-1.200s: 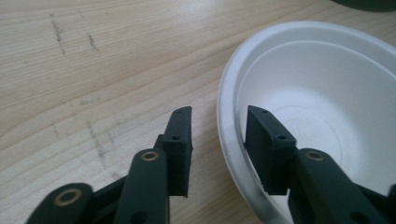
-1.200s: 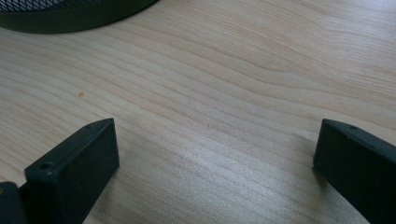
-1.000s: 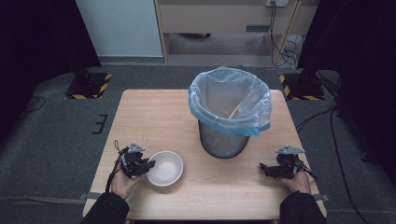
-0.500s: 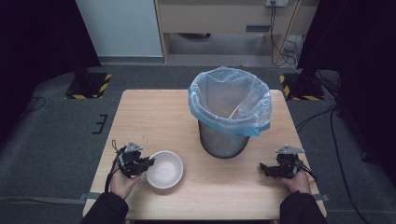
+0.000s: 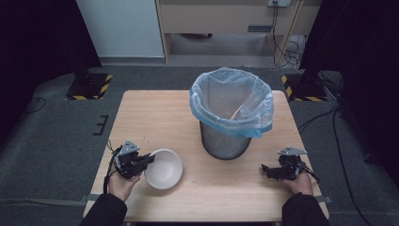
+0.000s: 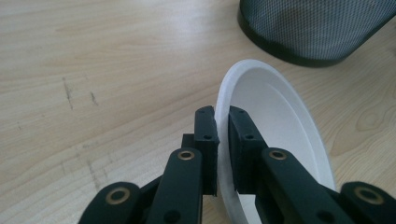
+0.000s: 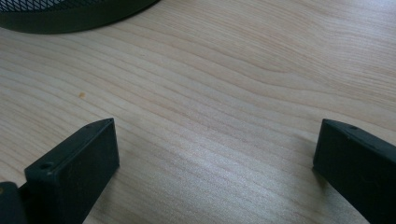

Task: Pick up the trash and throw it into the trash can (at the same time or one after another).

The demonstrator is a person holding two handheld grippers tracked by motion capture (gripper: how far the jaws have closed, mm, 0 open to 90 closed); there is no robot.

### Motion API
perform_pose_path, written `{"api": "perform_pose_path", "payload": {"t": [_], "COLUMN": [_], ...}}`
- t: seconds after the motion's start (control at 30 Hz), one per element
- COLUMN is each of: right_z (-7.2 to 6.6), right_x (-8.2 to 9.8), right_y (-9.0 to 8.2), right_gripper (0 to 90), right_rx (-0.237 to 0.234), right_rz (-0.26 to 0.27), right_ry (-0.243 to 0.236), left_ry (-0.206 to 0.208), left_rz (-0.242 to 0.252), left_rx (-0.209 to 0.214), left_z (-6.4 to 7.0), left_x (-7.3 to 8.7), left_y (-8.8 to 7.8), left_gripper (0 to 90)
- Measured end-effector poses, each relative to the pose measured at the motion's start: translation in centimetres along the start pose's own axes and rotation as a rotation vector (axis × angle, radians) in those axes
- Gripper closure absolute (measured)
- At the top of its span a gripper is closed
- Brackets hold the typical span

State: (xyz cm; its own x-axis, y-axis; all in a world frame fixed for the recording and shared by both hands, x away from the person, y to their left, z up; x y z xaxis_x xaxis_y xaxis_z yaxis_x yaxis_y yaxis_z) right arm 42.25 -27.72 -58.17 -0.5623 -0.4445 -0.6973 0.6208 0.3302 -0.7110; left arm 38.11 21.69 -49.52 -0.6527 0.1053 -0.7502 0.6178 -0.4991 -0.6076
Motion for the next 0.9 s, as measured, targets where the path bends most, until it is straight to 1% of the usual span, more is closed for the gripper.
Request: {"api": "perform_pose_path", "payload": {"t": [0.1, 0.2, 0.33, 0.5, 0.77, 0.9], "right_z": [0.0, 0.0, 0.0, 0.0, 0.0, 0.0], "right_x": [0.0, 0.0, 0.0, 0.0, 0.0, -0.1], "right_y": [0.0, 0.0, 0.0, 0.0, 0.1, 0.1], "right_gripper": [0.4, 0.3, 0.4, 0.4, 0.3, 0.3], "right_rx": [-0.001, 0.001, 0.0, -0.001, -0.003, -0.004], "right_rz": [0.0, 0.003, 0.002, 0.002, 0.002, 0.003], "right_ry": [-0.001, -0.002, -0.002, -0.003, -0.003, -0.003], "left_ry": [0.013, 0.019, 0.012, -0.005, 0.01, 0.01], "left_rz": [0.03, 0.082, 0.138, 0.18, 0.238, 0.269], "left_rx": [-0.004, -0.009, -0.01, -0.016, -0.014, -0.016], "left_z": [0.1, 0.3, 0.2, 0.0, 0.5, 0.6], "left_x": [-0.6, -1.4, -2.2, -2.7, -3.9, -4.4], "left_y": [-0.8, -1.9, -3.1, -4.1, -5.6, -6.4], "left_gripper": [82.7, 82.7, 82.7, 82.7, 82.6, 82.6]}}
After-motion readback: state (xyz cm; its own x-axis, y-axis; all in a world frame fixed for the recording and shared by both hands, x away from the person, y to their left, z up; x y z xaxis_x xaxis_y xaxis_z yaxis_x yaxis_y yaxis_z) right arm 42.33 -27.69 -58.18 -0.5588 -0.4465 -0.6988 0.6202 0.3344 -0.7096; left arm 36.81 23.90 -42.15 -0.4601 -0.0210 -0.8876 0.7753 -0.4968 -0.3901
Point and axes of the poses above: each handheld gripper's, and its own axes: y roughly forward along the jaws, x roughly out of its underside, z roughly to its right, the point moved 6 cm from there along y, roughly forward along the jaws, and after that the axes turned 8 degrees about -y, right-handed, at the moved point
